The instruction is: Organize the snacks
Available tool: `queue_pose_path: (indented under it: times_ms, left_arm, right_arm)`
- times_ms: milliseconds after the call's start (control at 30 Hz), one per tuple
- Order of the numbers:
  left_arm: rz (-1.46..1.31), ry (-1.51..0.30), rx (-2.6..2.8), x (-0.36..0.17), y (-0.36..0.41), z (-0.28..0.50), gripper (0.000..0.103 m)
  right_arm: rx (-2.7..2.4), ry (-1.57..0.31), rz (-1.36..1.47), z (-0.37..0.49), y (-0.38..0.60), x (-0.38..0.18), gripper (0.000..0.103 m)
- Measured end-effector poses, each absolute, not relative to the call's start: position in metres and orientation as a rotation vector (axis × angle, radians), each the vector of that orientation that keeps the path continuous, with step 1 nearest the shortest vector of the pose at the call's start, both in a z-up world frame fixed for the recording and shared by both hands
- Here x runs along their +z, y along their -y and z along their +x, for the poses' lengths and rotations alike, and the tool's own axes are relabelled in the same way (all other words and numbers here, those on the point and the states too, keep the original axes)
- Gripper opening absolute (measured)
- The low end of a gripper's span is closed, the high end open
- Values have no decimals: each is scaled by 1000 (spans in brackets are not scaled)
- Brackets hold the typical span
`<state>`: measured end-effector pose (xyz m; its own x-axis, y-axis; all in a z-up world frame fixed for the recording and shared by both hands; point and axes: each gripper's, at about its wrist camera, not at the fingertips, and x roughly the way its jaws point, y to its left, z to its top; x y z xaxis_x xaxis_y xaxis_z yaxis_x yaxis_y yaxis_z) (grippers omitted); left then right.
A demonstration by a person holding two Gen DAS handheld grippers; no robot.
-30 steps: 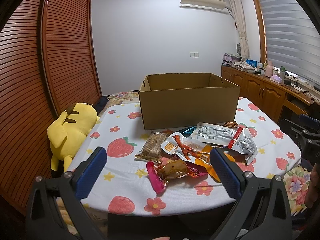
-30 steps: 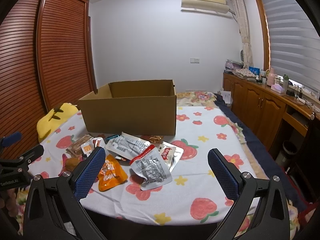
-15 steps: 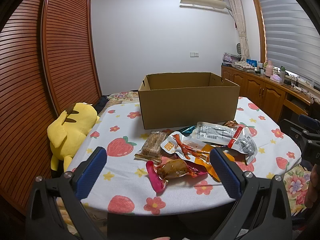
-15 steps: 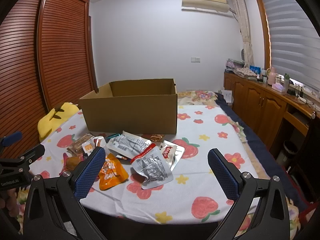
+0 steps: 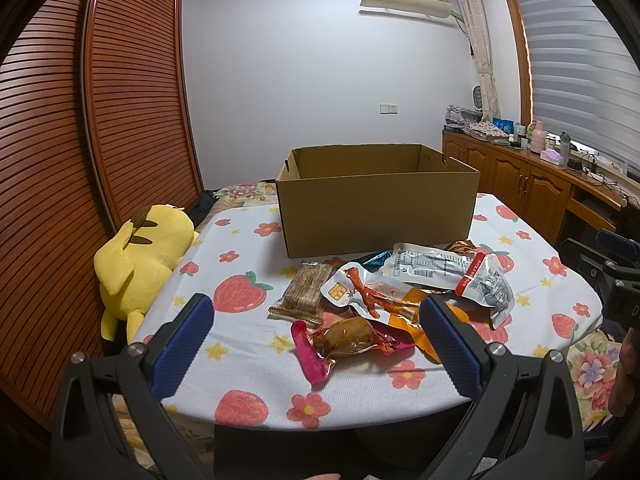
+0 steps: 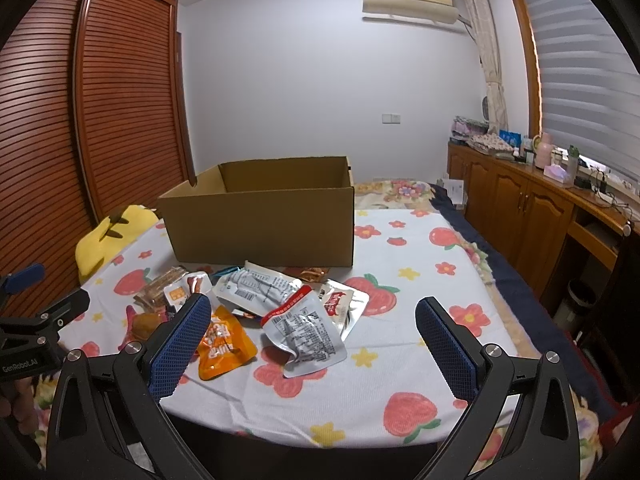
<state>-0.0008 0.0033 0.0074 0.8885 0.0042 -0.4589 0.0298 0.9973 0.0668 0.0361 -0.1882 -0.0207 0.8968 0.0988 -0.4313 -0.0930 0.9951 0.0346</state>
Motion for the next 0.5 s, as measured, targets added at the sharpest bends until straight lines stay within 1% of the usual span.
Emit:
queue_pose_path:
  times_ms: [500]
  left_arm:
    - [67, -494, -19, 4, -2, 0, 103]
  right_arm:
    - [104, -454, 16, 36, 188, -21, 103]
